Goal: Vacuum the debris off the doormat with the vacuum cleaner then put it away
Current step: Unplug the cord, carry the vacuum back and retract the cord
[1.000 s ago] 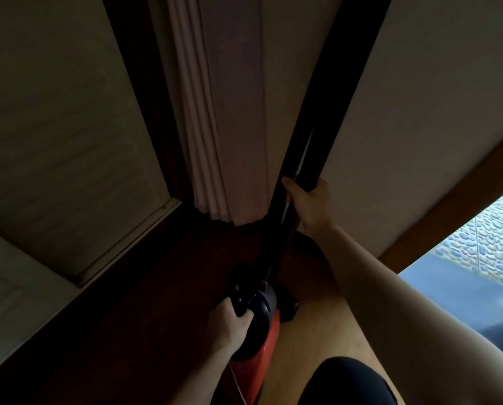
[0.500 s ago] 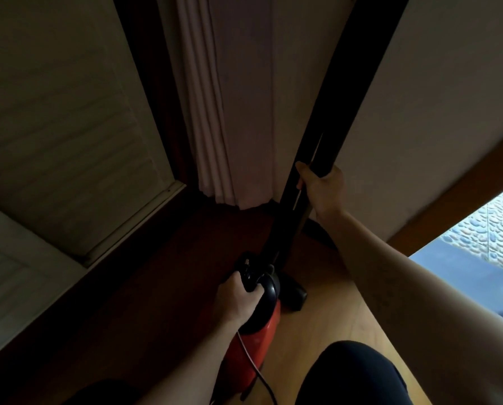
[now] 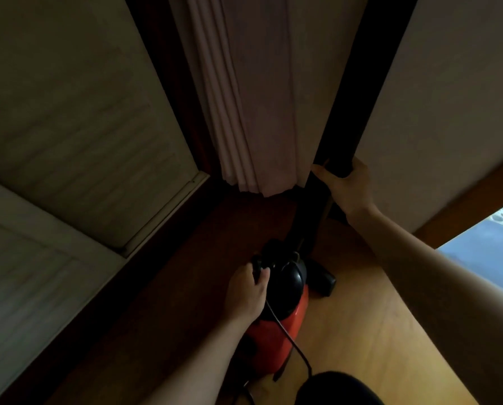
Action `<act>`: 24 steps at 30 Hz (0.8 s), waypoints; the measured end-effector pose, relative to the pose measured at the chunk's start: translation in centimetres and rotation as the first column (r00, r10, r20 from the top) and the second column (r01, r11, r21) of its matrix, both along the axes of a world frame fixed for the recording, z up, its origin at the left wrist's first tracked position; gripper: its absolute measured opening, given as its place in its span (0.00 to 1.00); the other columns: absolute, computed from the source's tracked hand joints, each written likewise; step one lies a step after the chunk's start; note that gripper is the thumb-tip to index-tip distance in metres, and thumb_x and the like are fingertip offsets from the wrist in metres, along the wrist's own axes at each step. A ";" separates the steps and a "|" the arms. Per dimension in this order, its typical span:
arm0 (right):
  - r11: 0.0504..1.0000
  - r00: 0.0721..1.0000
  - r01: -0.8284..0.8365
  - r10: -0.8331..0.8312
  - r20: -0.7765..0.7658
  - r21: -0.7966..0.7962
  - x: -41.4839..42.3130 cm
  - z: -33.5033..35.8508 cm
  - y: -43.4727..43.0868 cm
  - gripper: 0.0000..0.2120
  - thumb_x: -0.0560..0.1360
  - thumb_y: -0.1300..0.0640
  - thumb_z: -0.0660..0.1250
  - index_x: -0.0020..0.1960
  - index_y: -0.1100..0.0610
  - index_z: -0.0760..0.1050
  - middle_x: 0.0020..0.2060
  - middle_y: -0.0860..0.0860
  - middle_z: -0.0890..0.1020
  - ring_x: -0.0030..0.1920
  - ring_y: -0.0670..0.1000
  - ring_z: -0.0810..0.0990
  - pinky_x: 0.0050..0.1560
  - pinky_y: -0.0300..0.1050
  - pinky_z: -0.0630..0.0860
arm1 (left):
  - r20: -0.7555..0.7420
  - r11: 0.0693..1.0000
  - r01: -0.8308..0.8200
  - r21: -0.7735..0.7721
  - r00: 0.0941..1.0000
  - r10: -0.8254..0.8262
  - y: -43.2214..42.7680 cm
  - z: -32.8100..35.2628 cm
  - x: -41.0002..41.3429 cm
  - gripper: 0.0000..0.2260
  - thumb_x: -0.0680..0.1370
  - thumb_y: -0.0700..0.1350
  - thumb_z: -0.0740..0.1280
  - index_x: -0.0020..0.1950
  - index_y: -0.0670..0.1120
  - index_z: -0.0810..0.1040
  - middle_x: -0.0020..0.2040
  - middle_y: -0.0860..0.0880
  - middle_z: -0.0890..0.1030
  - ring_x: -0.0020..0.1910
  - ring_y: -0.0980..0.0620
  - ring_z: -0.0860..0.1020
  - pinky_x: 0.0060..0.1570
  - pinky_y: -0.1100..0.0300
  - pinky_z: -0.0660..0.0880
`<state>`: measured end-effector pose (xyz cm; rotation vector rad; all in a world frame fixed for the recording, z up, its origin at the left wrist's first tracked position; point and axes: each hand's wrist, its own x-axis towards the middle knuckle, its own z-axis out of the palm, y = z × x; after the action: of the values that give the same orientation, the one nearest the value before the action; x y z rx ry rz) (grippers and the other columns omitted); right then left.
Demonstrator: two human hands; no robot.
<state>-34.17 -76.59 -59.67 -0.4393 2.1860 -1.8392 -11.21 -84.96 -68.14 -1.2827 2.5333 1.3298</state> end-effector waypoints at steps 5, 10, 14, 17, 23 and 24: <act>0.983 0.994 0.081 -0.068 -0.085 0.165 2.1 -3.2 0.9 0.30 0.69 0.46 0.80 0.66 0.54 0.74 0.56 0.46 0.82 0.54 0.44 0.81 0.49 0.36 0.78 | -0.004 0.996 0.084 0.010 0.996 -0.084 -2.3 -1.8 1.9 0.18 0.81 0.57 0.62 0.63 0.47 0.77 0.58 0.51 0.78 0.58 0.52 0.77 0.51 0.64 0.68; 0.936 0.980 0.198 -0.182 -0.082 0.289 6.6 -5.1 1.7 0.33 0.70 0.46 0.79 0.70 0.55 0.70 0.58 0.48 0.78 0.59 0.50 0.79 0.58 0.52 0.80 | -0.072 0.993 0.075 0.092 0.995 -0.069 -3.8 -2.4 5.1 0.13 0.79 0.54 0.67 0.58 0.47 0.79 0.45 0.58 0.77 0.41 0.62 0.74 0.36 0.70 0.69; 0.855 0.978 0.189 -0.121 -0.168 0.484 11.6 -5.8 2.9 0.31 0.71 0.46 0.78 0.68 0.57 0.73 0.60 0.55 0.81 0.62 0.55 0.78 0.64 0.55 0.76 | -0.074 0.983 0.113 0.144 0.992 -0.103 -5.3 -1.1 8.1 0.09 0.78 0.53 0.68 0.52 0.48 0.78 0.41 0.56 0.76 0.38 0.61 0.74 0.32 0.68 0.67; 0.770 0.985 0.138 -0.041 -0.168 0.623 16.2 -5.5 3.9 0.24 0.71 0.50 0.77 0.63 0.59 0.77 0.57 0.57 0.82 0.59 0.57 0.79 0.61 0.55 0.76 | -0.039 0.951 0.200 0.236 0.980 -0.197 -6.2 -0.3 10.6 0.07 0.77 0.53 0.70 0.47 0.51 0.78 0.44 0.51 0.80 0.40 0.57 0.77 0.41 0.60 0.75; 0.580 0.952 -0.120 0.296 -0.071 0.805 25.2 -5.1 6.1 0.14 0.76 0.56 0.74 0.60 0.58 0.80 0.56 0.55 0.81 0.56 0.54 0.80 0.53 0.46 0.76 | 0.064 0.822 0.430 0.375 0.872 -0.485 -7.4 0.4 14.2 0.07 0.75 0.48 0.74 0.46 0.51 0.76 0.47 0.51 0.80 0.42 0.59 0.75 0.43 0.60 0.72; 0.543 0.942 -0.150 0.332 -0.047 0.826 26.3 -5.3 6.6 0.15 0.77 0.55 0.73 0.62 0.57 0.79 0.57 0.55 0.81 0.56 0.53 0.80 0.51 0.42 0.74 | 0.105 0.810 0.455 0.370 0.846 -0.523 -7.6 0.0 14.6 0.09 0.75 0.49 0.74 0.49 0.49 0.77 0.47 0.50 0.81 0.41 0.58 0.76 0.39 0.62 0.72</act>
<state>-7.85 -70.04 -64.98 -0.6765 2.6277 -0.4920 3.36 -92.51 -68.10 -0.5965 2.1589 1.3375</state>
